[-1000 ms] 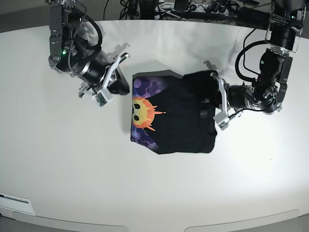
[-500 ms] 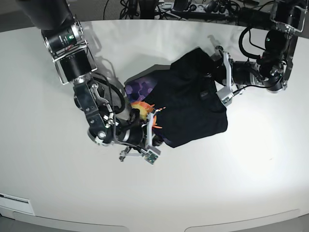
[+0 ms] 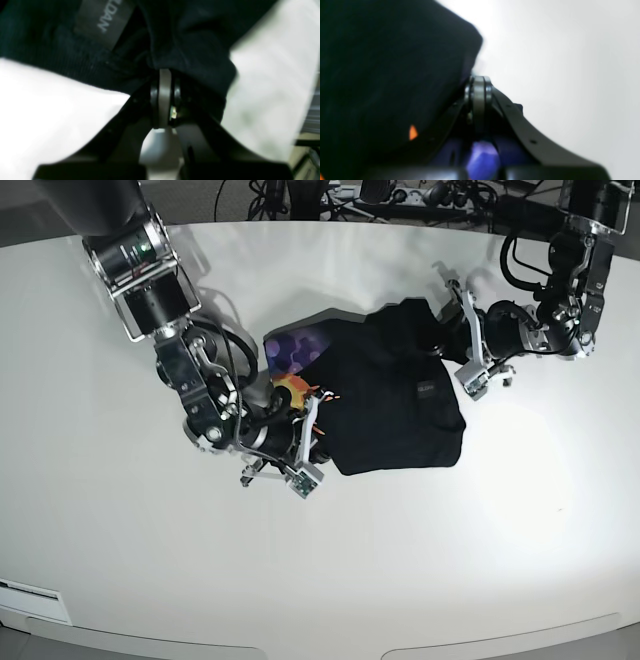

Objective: Fold the T-shirt properly

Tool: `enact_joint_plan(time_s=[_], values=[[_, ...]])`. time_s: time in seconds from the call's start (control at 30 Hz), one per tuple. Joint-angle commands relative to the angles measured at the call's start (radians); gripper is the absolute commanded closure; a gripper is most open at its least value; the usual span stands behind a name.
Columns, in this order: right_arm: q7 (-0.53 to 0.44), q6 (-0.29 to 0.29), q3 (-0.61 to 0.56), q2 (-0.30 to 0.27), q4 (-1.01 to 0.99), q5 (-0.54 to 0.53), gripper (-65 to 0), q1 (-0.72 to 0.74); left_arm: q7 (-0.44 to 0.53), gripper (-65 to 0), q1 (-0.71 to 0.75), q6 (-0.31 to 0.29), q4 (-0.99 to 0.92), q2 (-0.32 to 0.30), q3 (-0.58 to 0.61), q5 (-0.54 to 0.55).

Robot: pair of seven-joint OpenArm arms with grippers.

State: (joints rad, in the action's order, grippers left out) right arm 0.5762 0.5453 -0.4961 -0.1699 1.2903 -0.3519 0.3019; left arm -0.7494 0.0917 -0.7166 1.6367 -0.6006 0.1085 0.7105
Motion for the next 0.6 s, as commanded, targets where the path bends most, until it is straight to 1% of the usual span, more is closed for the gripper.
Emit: enact_joint_plan(time_s=[0.0, 0.1, 0.23, 0.3, 0.37, 0.4, 0.5, 0.57], values=[[0.030, 0.003, 0.021, -0.022, 0.045, 0.012, 0.0, -0.040, -0.018, 0.0, -0.007, 0.018, -0.021, -0.018, -0.007, -0.089], [0.047, -0.016, 0.101, -0.053, 0.172, 0.012, 0.0, -0.195, 0.110, 0.0, -0.033, 0.018, -0.093, -0.018, -0.007, -0.172], [0.068, -0.049, 0.217, -0.055, 0.344, 0.011, 0.0, -0.401, 0.323, 0.0, -0.101, 0.018, -0.203, -0.015, -0.006, -0.240], [0.067, -0.072, 0.252, -0.054, 0.427, 0.011, 0.0, -0.500, 0.435, 0.0, -0.139, 0.018, -0.248, -0.008, -0.006, -0.261], [0.068, -0.084, 0.262, -0.052, 0.508, 0.016, 0.0, -0.587, 0.526, 0.0, -0.179, 0.018, -0.291, 0.014, -0.006, -0.283], [0.068, -0.098, 0.261, -0.047, 0.546, 0.032, 0.0, -0.626, 0.550, 0.0, -0.202, 0.018, -0.312, 0.032, -0.006, -0.297], [0.064, -0.133, 0.262, 0.003, 0.641, 0.096, 0.0, -0.714, 0.547, 0.0, -0.270, 0.018, -0.366, 0.098, -0.006, -0.299], [0.064, -0.137, 0.262, 0.037, 0.681, 0.105, 0.0, -0.743, 0.547, 0.0, -0.301, 0.018, -0.385, 0.147, -0.006, -0.299]])
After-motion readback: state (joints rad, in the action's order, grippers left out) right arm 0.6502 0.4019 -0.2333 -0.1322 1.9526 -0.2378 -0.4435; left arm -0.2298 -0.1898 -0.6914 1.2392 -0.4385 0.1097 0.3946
